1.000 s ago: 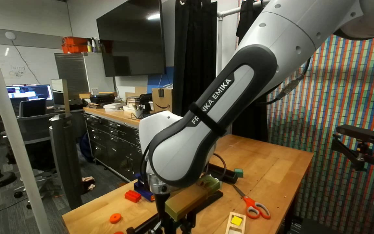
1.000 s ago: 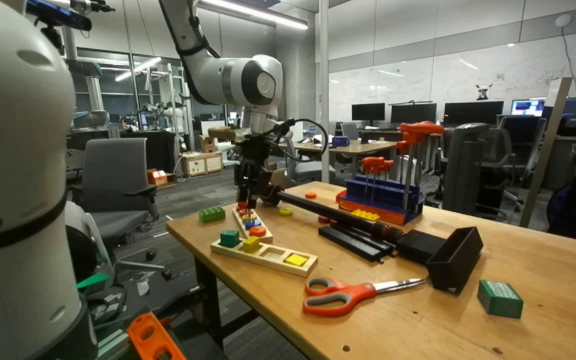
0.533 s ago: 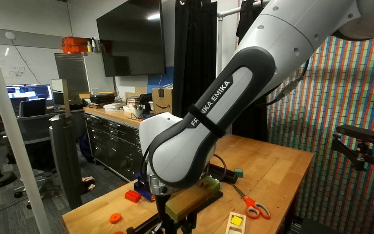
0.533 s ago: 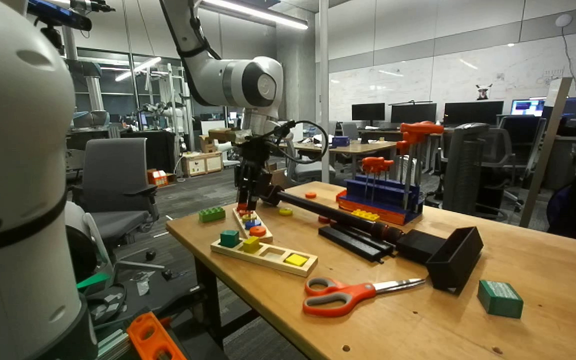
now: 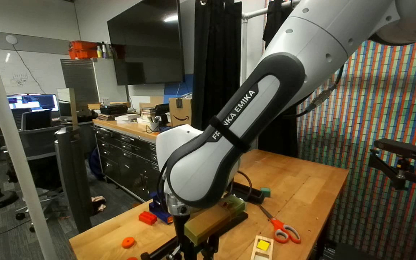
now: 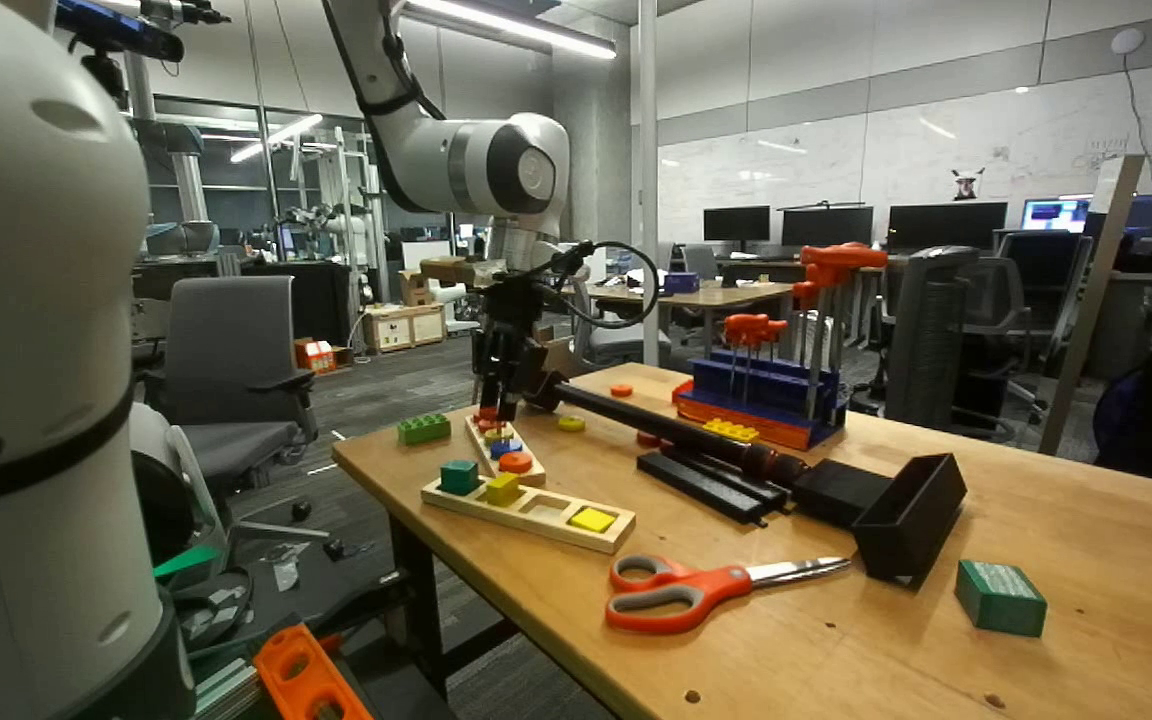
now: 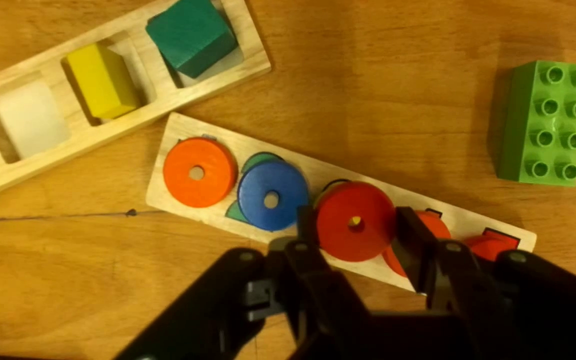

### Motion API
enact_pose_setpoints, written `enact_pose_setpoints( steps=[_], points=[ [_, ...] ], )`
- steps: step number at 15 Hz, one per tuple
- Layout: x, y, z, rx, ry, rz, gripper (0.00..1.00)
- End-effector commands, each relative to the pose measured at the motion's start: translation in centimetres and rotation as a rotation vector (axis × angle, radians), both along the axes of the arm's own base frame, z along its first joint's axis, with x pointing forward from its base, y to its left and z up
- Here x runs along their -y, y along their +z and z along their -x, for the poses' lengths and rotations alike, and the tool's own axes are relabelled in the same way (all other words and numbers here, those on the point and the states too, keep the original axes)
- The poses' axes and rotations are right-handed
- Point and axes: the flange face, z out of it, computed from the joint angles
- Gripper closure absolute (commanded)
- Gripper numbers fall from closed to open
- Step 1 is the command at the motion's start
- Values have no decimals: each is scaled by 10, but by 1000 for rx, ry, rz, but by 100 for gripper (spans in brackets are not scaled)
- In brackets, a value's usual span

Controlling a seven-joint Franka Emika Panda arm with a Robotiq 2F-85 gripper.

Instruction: Take the round orange and yellow blocks from the table and put them on the third and fourth position from the right on the wooden board respectively

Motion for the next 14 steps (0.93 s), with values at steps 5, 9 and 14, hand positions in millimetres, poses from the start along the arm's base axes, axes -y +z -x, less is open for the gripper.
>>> enact_pose_setpoints(
  steps=[5, 9, 14],
  points=[
    [3, -3, -8, 11, -2, -6, 76],
    [4, -7, -12, 8, -4, -9, 76],
    [5, -10, -17, 2, -10, -14, 76]
  ],
)
